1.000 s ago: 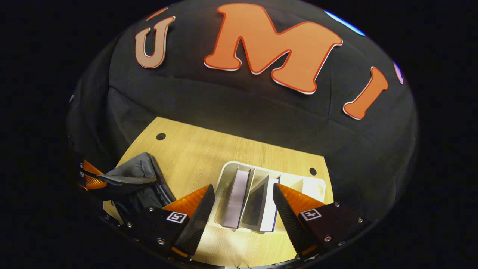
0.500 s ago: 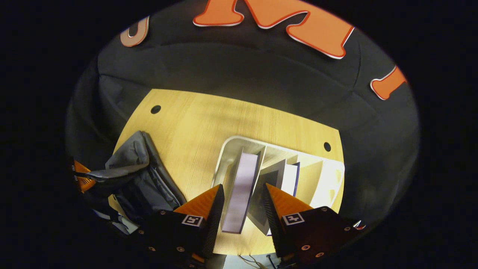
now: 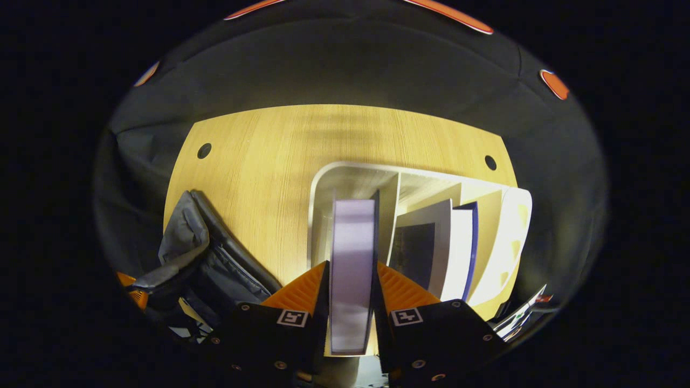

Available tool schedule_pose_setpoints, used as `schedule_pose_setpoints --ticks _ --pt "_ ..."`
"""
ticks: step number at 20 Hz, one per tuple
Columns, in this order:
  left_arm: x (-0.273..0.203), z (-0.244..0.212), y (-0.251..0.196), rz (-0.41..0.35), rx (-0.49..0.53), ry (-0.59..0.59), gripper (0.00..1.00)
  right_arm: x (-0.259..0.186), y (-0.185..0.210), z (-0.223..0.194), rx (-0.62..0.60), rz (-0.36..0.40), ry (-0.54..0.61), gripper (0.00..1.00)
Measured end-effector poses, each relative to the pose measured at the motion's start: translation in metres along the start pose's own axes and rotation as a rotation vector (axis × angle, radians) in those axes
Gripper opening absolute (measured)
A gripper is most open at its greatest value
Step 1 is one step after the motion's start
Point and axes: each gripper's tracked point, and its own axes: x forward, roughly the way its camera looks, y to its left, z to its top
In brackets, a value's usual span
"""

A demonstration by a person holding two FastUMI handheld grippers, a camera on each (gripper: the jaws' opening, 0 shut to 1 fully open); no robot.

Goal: Open the schoolbag, grab two books from the bookshelf and put them into the schoolbag.

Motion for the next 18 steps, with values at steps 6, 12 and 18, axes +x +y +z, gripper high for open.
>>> schedule_pose_setpoints --ticks 6,12,18 --pt "0.005 -0.001 0.002 -0.014 -0.013 0.004 0.06 -0.015 -0.006 -0.020 0.066 -0.002 0.029 0.33" --pt "0.009 -0.002 0.000 -0.014 -0.010 0.012 0.06 -0.059 -0.020 -0.041 0.125 0.041 -0.018 0.30" --pt "0.012 -0.008 -0.003 -0.009 0.006 0.024 0.06 -0.103 -0.030 -0.077 0.196 0.121 -0.075 0.30"
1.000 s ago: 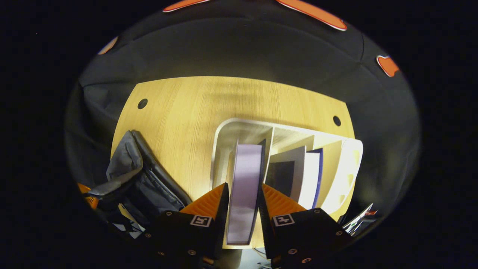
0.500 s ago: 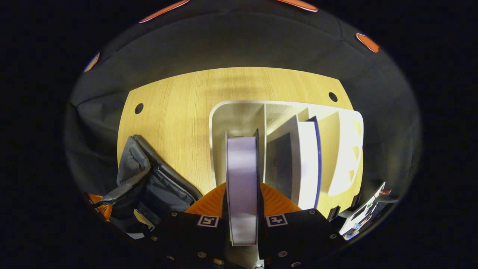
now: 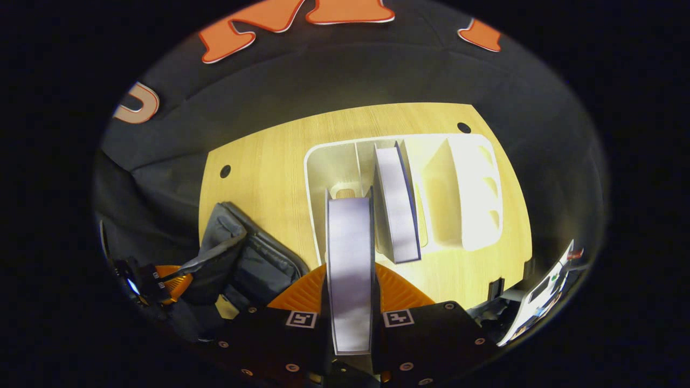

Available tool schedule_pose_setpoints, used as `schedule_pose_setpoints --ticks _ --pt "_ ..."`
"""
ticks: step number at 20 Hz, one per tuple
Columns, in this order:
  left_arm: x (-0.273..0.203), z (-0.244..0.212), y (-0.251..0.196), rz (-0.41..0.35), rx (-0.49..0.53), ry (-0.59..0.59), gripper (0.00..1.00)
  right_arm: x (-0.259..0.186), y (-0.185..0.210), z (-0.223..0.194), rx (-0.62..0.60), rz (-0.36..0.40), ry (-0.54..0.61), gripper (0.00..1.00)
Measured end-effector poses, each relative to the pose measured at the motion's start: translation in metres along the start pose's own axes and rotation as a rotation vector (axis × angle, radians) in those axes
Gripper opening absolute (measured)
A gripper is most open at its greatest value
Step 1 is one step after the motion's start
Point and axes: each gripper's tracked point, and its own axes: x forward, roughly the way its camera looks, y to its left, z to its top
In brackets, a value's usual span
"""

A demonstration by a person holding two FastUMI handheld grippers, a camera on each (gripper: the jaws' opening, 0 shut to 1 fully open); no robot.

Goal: Open the schoolbag, grab two books from the bookshelf and put them into the schoolbag.

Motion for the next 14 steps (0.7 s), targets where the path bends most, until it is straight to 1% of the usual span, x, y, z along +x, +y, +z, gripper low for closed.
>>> schedule_pose_setpoints --ticks 2,6,9,13,14 --pt "0.001 -0.001 -0.003 0.001 0.000 0.003 0.06 -0.015 -0.006 -0.011 0.001 0.014 -0.021 0.30" --pt "0.006 -0.007 -0.008 0.001 -0.003 0.011 0.06 -0.037 -0.012 -0.037 0.085 0.098 -0.050 0.30" --pt "0.010 -0.006 -0.008 0.003 -0.010 0.013 0.06 -0.045 -0.022 -0.058 0.124 0.130 -0.063 0.30" --pt "0.011 -0.004 -0.010 0.013 -0.003 0.015 0.06 -0.066 -0.026 -0.071 0.182 0.198 -0.112 0.29" --pt "0.011 -0.003 -0.010 0.019 -0.002 0.017 0.04 -0.071 -0.026 -0.073 0.188 0.215 -0.130 0.29"
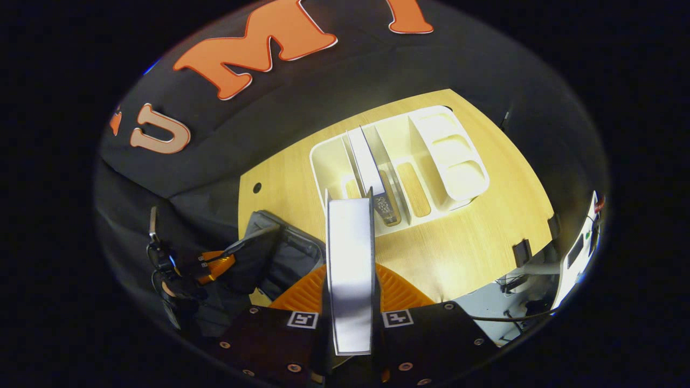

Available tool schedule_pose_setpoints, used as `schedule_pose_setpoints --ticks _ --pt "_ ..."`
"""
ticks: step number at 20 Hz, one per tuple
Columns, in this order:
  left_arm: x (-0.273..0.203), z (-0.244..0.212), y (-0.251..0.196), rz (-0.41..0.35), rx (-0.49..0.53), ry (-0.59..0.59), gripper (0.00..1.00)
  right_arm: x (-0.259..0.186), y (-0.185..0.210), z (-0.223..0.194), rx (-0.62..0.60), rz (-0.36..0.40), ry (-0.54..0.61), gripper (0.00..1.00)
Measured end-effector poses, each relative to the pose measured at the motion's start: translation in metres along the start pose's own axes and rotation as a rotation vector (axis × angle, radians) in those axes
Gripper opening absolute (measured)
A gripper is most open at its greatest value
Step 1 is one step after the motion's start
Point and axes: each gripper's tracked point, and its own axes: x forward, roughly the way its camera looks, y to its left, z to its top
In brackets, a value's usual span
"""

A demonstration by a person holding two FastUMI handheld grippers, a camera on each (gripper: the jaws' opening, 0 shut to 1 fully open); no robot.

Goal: Open the schoolbag, grab two books from the bookshelf and put them into the schoolbag.

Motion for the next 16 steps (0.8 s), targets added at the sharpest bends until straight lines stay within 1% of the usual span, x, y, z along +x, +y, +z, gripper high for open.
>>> schedule_pose_setpoints --ticks 1,2,3,5,9,11,16 --pt "-0.001 0.001 -0.001 0.003 0.002 -0.001 0.04 -0.005 0.001 -0.001 0.002 0.016 -0.016 0.29" --pt "-0.002 0.002 -0.001 0.006 0.002 -0.001 0.04 -0.011 0.004 -0.004 0.001 0.032 -0.027 0.36" --pt "-0.003 0.002 -0.001 0.013 -0.001 -0.001 0.04 -0.015 0.007 -0.007 0.006 0.052 -0.037 0.28" --pt "-0.003 0.002 0.001 0.025 -0.014 -0.003 0.04 -0.016 0.012 -0.018 0.026 0.088 -0.045 0.28" --pt "-0.004 -0.003 0.001 0.029 -0.055 -0.031 0.04 -0.007 0.025 -0.048 0.103 0.196 -0.017 0.28" --pt "-0.007 -0.004 0.000 0.030 -0.075 -0.054 0.04 0.001 0.031 -0.056 0.134 0.239 -0.019 0.28" --pt "-0.019 -0.006 0.002 0.043 -0.100 -0.085 0.04 0.040 0.065 -0.075 0.191 0.356 -0.005 0.27"
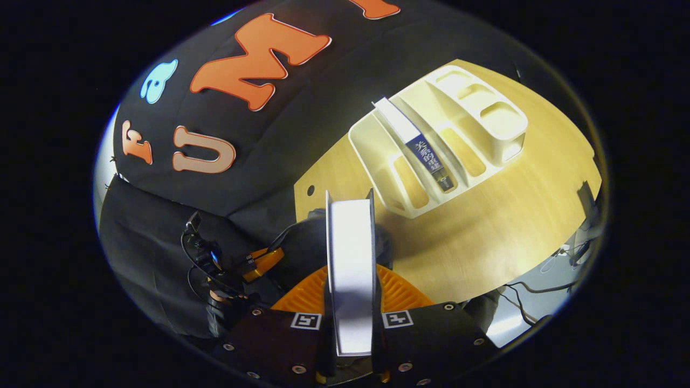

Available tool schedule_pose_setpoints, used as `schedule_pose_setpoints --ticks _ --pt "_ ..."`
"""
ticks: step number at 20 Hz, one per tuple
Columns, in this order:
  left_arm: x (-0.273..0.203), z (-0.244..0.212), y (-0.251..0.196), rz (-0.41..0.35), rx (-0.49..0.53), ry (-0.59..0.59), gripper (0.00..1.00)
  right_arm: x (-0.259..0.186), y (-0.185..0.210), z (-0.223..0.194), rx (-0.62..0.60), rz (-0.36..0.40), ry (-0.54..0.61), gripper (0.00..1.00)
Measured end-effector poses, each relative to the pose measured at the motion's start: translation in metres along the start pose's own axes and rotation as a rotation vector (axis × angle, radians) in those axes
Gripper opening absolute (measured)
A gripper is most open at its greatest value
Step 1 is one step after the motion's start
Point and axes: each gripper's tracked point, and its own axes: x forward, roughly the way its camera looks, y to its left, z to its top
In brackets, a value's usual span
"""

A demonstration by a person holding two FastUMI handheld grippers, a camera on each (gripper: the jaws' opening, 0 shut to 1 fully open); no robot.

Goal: Open the schoolbag, grab two books from the bookshelf and put them into the schoolbag.

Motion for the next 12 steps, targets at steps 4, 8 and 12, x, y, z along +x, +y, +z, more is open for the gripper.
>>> schedule_pose_setpoints --ticks 4,8,12 --pt "-0.010 0.005 0.005 0.015 -0.004 -0.016 0.04 0.041 0.020 -0.036 0.057 0.106 0.068 0.27" --pt "-0.017 0.012 0.008 0.023 -0.026 -0.040 0.04 0.076 0.032 -0.040 0.072 0.139 0.068 0.27" --pt "-0.024 0.021 0.009 0.028 -0.038 -0.061 0.04 0.112 0.035 -0.045 0.104 0.153 0.076 0.27"
